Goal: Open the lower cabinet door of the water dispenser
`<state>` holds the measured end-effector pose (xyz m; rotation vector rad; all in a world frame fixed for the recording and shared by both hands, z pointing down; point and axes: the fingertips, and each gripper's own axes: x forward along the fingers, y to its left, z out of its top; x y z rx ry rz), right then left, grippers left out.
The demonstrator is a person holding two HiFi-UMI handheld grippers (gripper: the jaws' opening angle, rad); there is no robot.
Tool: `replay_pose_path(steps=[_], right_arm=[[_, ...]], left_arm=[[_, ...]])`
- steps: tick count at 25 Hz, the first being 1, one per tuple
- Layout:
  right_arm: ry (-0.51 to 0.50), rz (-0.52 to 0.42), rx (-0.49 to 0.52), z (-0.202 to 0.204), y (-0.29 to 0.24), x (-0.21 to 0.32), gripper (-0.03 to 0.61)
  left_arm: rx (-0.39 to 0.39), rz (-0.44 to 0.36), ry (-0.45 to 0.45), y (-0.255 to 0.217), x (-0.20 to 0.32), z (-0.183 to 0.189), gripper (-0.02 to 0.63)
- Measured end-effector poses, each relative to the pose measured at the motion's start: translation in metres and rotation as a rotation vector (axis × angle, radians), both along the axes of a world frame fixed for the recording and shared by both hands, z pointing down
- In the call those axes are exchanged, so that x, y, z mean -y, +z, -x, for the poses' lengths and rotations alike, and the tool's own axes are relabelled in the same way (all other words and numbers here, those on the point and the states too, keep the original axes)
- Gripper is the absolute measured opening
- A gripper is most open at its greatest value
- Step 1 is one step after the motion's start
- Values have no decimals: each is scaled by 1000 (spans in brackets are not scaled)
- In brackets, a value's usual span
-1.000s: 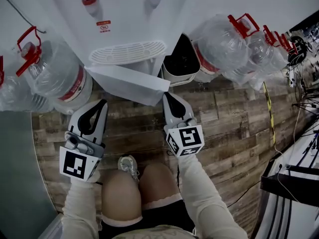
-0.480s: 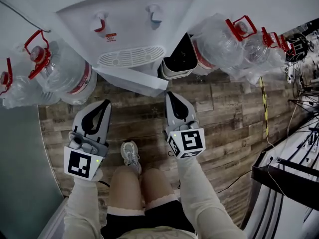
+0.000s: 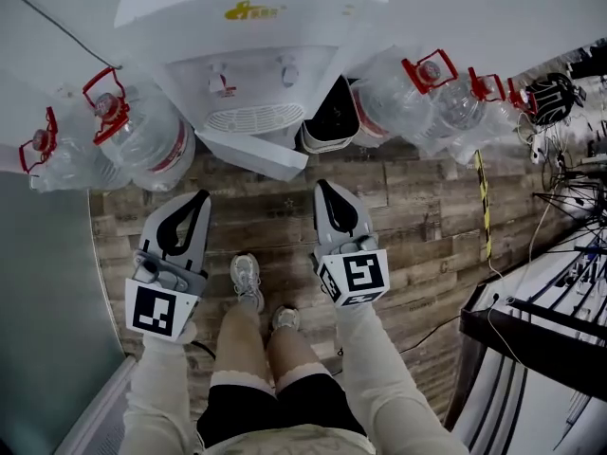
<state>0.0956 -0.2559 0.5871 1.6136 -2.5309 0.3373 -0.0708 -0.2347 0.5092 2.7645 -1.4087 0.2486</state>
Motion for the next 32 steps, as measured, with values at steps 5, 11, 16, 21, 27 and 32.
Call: replay_pose_path(steps=[5, 11, 16, 21, 27, 32], right_arm=[[-13, -14, -9, -2, -69, -18, 9], [-45, -39, -30, 5, -145, -46, 9], [-51, -52, -36, 4, -202, -69, 9], [-30, -72, -29, -6, -253, -89, 9], [-18, -101, -24, -11, -301, -109, 9], [-11, -126, -20, -13, -335, -131, 9]], left_arm=[[3, -5, -26, -63, -21, 1, 0], [8, -20, -54, -129, -48, 8, 0], [15, -41, -63, -182, -69, 7, 0], [11, -73, -65, -232, -88, 6, 0], [-1, -114, -63, -278, -106, 6, 0], [9, -175, -36, -312, -125, 3, 0]])
